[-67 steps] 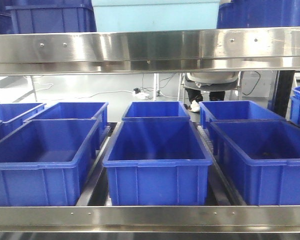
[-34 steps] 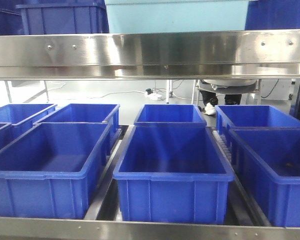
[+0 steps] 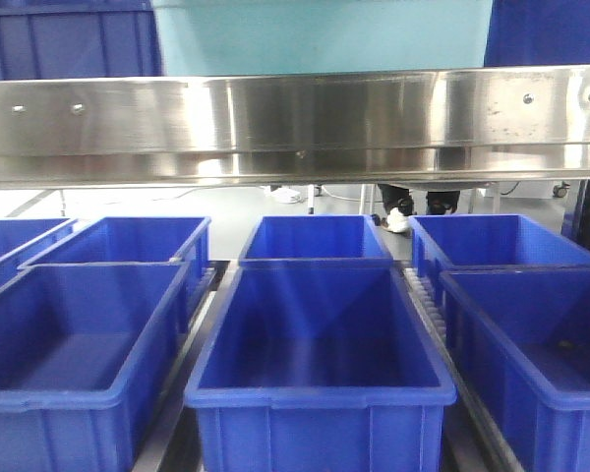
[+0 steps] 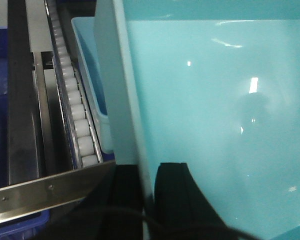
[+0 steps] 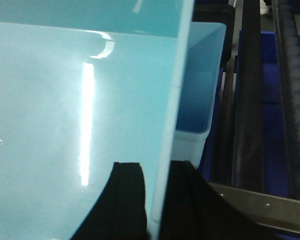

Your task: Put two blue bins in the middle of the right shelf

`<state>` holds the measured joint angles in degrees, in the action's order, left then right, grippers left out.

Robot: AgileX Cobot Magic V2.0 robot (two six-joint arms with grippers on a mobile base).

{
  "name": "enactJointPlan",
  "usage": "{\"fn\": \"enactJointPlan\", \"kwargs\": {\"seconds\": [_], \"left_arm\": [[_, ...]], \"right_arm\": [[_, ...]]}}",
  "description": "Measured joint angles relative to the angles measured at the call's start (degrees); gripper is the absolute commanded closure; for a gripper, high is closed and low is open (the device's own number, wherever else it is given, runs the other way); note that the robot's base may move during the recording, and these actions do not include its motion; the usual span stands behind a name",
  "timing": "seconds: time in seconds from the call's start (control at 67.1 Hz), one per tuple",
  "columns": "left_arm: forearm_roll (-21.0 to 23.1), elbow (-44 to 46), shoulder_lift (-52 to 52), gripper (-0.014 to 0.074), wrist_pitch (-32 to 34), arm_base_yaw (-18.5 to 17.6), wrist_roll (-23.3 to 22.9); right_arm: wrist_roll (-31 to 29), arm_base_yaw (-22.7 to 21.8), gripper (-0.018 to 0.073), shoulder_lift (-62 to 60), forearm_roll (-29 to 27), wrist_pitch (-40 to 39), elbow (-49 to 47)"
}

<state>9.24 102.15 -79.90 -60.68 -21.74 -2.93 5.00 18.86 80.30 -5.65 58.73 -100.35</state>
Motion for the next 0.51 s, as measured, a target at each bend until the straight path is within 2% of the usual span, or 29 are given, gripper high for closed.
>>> {"fn": "enactJointPlan", "kwargs": {"seconds": [0.506], "left_arm": [[0.0,0.0,0.0,0.0707,0.0,0.0,0.0]], "right_arm": [[0.0,0.0,0.0711,0.0,0.0,0.0,0.0]]}}
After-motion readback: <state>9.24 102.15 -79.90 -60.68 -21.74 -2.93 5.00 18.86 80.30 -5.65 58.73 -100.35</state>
